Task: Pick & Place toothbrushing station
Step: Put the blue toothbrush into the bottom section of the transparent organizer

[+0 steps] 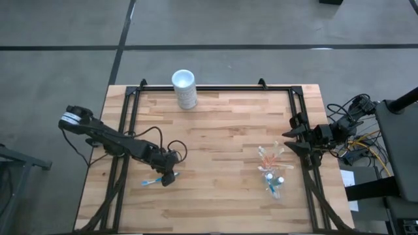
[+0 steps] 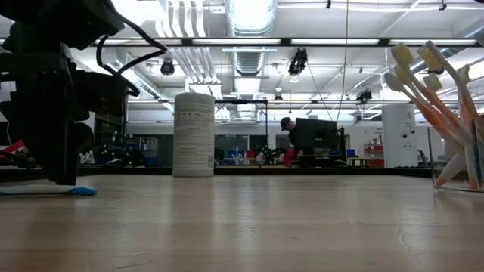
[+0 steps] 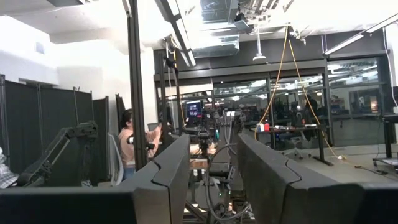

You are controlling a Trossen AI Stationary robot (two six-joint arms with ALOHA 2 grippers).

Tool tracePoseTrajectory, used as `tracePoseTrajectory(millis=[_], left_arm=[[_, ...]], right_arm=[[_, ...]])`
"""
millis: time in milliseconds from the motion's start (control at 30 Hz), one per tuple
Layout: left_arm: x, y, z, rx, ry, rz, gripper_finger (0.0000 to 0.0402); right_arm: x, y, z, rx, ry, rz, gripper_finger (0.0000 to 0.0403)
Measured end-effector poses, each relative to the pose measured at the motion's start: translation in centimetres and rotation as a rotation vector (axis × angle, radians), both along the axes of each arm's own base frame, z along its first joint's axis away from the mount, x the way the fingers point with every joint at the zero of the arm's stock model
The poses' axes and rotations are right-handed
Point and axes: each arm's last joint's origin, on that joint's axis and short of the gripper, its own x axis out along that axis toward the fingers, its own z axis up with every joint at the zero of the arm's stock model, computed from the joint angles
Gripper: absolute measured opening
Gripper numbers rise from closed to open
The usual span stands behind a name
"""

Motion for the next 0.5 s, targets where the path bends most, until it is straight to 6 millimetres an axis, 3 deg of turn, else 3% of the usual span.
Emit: tracePoseTrajectory(millis=[200,500], left_arm=[[-0.23,0.1,-0.27,0.015,0.01,-0.007,0.0209],[-0.32,0.18,-0.45,0.023,0.009,-0.002,0.0119]], right_arm=[[0.0,0.0,0.0,0.0,0.0,0.0,0.0131],[0.0,0.0,0.0,0.0,0.0,0.0,0.0119]])
